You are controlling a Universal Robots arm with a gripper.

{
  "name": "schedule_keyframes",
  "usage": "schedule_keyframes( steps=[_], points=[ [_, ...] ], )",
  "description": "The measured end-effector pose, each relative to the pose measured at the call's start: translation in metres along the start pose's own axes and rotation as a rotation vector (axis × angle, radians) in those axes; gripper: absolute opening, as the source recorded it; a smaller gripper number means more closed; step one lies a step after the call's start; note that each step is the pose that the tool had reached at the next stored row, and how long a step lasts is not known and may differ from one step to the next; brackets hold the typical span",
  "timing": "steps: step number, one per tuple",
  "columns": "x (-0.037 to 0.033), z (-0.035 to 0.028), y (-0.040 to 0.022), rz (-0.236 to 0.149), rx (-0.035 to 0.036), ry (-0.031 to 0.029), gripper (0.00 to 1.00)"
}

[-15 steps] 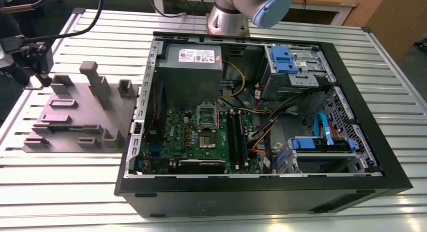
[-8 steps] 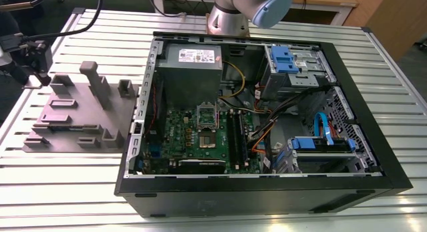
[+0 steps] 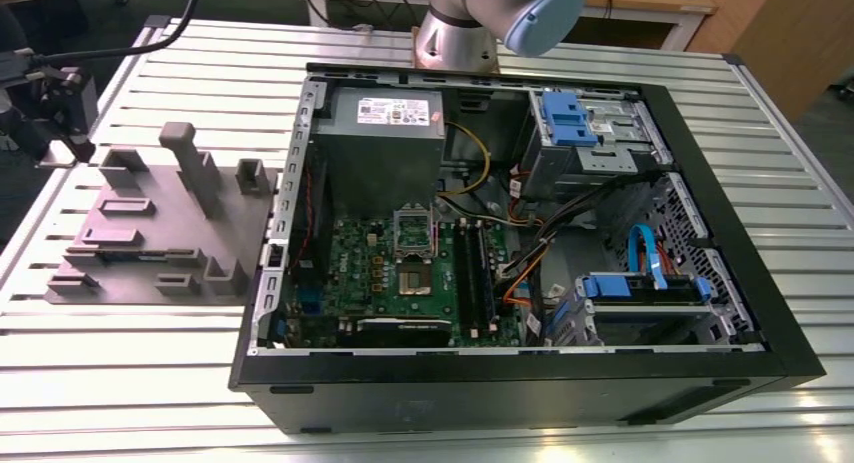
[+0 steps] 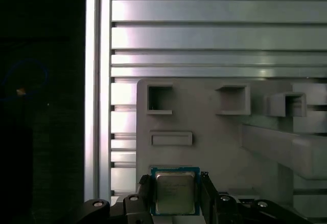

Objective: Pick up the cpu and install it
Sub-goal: 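Pick up the cpu and move it towards the insertion slot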

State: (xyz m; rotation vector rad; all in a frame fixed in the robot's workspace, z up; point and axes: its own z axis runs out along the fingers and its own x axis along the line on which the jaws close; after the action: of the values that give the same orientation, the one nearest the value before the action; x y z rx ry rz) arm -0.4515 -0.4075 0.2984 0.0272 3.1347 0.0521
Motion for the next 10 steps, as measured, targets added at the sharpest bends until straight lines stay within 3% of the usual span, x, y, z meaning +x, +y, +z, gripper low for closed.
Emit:
schedule_keyframes(
  steps=[10],
  points=[
    [0.0000, -0.0050, 0.0002, 0.000, -0.0001, -0.0003, 0.47]
  ],
)
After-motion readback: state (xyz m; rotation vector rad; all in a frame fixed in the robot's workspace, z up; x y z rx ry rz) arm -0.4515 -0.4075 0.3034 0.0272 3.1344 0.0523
